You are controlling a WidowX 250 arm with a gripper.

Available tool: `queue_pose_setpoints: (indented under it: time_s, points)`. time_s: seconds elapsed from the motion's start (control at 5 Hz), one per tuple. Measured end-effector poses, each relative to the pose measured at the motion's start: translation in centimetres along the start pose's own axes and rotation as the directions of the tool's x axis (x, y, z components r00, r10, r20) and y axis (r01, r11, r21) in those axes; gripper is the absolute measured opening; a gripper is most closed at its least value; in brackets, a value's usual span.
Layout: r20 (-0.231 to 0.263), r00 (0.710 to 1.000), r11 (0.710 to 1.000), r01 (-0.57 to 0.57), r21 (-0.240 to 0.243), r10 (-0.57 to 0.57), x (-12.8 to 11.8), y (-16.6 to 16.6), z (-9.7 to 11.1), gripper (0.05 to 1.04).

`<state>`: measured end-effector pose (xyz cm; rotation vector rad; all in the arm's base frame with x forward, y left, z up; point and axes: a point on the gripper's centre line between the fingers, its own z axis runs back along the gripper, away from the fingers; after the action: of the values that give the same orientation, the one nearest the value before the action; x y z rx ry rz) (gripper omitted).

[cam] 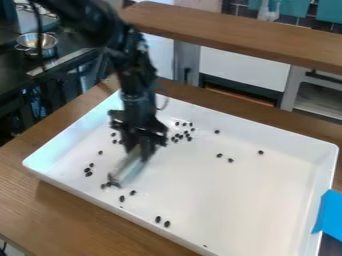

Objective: Sweep into pile

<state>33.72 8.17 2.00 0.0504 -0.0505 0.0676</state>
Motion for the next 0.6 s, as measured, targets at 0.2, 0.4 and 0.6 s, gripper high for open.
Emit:
queue_pose_setpoints:
  time_s: [0.2,0.4,0.6]
  points:
    - [-0.043,0.999,0.999,0.024,0.021,-0.024,-0.8,3.3,0.3,0.364]
    - [-0.090,0.995,0.999,0.041,-0.002,-0.041,-1.9,4.8,0.6,0.364]
    - [-0.051,0.998,0.997,0.028,-0.070,-0.032,-1.9,3.0,1.7,0.364]
